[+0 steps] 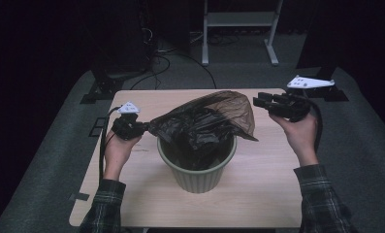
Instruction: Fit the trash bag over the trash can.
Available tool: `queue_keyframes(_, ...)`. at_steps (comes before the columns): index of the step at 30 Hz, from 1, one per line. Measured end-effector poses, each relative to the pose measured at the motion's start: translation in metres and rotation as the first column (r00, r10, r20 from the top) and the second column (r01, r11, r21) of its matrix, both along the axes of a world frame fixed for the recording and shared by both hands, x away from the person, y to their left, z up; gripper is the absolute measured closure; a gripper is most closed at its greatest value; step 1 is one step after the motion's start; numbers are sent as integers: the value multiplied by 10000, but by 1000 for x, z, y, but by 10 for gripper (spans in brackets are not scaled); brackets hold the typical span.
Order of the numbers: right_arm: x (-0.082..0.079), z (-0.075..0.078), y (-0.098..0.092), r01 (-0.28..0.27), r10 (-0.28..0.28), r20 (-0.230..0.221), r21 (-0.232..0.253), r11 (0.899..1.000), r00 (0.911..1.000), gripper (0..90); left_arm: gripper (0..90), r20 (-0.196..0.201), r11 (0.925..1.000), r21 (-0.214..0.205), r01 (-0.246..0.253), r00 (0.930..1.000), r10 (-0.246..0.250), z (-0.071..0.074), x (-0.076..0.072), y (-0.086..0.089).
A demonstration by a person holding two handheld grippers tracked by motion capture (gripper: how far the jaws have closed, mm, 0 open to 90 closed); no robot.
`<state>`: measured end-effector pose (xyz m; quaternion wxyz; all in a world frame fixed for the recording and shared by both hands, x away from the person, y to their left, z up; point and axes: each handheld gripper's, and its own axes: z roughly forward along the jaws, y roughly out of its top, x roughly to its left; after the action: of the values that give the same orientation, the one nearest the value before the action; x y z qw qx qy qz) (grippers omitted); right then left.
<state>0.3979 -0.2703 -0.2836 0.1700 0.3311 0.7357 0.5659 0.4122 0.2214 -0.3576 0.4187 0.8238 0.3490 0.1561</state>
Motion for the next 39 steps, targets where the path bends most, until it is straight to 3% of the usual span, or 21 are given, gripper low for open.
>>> queue_keyframes(5,0,17,14,-1303,1295,204,450,9904,9914,527,900,-51,10000,9,-14,10000,14,0,0,0)
queue_keyframes(8,4,19,28,-1561,1556,201,272,9874,9876,526,900,-54,10000,-10,9,10000,-9,0,0,0)
queue_keyframes(9,7,19,32,-1574,1571,139,210,9873,9875,545,900,-65,10000,-22,27,10000,-28,0,0,0)
queue_keyframes(13,11,15,42,-1798,1796,-127,-189,9835,9837,802,900,-92,9999,-84,67,9999,-68,0,0,0)
queue_keyframes(15,6,14,46,-1909,1911,-7,-486,9804,9816,891,900,-90,9999,-90,116,9999,-117,0,0,1)
queue_keyframes(21,-17,13,50,-2400,2407,31,-692,9683,9706,900,900,-127,9999,-98,120,9998,-121,1,-1,1)
queue_keyframes(30,-71,-5,57,-3507,3509,-187,-1126,9297,9362,900,900,-48,9995,-133,276,9996,-276,7,-10,0)
queue_keyframes(31,-71,-5,57,-3507,3509,-187,-1126,9297,9362,900,900,-48,9995,-133,276,9996,-276,7,-10,0)
queue_keyframes(32,-82,-11,56,-3734,3726,-281,-1072,9215,9276,900,900,-31,9994,-147,323,9995,-324,8,-12,-1)
queue_keyframes(35,-95,-21,57,-4070,4045,-447,-1039,9075,9134,900,900,-20,9993,-87,372,9993,-372,10,-15,-1)
queue_keyframes(39,-110,-35,62,-4658,4611,-667,-990,8794,8848,900,900,-31,9992,-22,400,9992,-400,10,-19,-3)
